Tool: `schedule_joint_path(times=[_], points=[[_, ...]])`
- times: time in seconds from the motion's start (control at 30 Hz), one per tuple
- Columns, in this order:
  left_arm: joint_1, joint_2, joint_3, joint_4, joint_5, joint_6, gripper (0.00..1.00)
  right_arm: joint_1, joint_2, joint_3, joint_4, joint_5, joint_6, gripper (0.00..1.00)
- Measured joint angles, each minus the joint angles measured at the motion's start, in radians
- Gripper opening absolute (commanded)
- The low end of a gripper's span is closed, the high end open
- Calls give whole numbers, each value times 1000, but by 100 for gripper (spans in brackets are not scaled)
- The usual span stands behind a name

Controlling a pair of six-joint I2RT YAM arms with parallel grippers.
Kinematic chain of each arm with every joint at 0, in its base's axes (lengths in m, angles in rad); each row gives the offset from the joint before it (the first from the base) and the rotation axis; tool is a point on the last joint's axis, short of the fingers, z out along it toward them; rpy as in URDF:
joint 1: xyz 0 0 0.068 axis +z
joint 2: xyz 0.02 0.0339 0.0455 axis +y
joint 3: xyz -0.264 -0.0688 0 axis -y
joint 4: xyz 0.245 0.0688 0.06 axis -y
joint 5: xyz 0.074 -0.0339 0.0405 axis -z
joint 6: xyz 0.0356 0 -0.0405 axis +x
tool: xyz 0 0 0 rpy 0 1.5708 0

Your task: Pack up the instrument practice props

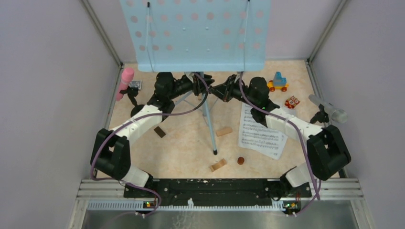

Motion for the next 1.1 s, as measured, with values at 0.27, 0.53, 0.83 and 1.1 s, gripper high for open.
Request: schedule_joint_path(times=[0.27,0.53,0.83,1.1], points=[[-8,-18,0,-35,81,2,0,129,-138,-163,93,127,-750,0],[-13,-19,1,-47,108,6,0,265,-203,-129,-164,285,-1556,0],[-24,-9,8,-43,105,7,0,375,-207,-121,-271,538,-2029,0],[-41,3,17,-35,99,6,0,415,-234,-166,-235,626,-2060,65]])
